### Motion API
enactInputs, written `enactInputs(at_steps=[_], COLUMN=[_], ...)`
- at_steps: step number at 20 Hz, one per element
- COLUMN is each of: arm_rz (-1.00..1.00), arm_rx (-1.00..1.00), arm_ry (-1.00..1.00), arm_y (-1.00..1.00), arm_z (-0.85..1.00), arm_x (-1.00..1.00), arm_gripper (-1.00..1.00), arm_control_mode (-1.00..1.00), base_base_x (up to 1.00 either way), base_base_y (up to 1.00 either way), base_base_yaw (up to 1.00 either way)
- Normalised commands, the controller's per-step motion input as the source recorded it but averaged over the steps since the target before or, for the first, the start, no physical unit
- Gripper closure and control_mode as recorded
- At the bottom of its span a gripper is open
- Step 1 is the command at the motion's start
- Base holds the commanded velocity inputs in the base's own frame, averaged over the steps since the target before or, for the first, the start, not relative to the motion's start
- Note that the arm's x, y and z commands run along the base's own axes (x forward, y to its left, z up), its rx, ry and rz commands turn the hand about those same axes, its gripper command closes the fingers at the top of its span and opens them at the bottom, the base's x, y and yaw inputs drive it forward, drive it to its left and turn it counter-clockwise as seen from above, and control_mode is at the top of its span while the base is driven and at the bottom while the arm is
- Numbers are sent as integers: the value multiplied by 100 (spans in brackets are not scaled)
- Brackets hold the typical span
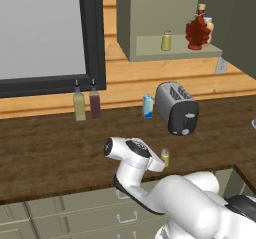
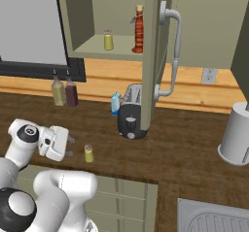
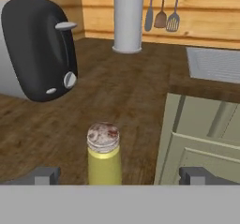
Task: Put the shaker and condiment bottle from the counter next to their counterparts in the cabinet.
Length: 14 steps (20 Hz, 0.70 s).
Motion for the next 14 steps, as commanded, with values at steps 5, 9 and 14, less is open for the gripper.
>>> enactInputs(at_steps=[5,9,14], arm_rz=[0,0,0], arm_rx=[0,0,0], arm_ry=[0,0,0], arm_y=[0,-13,-41], arm_z=[0,-8,-15], arm_x=[0,0,2], arm_gripper=[-100,-100,-100], arm_control_mode=[-100,-100,-100], base_base_x=[0,0,0], base_base_y=[0,0,0], base_base_yaw=[0,0,0])
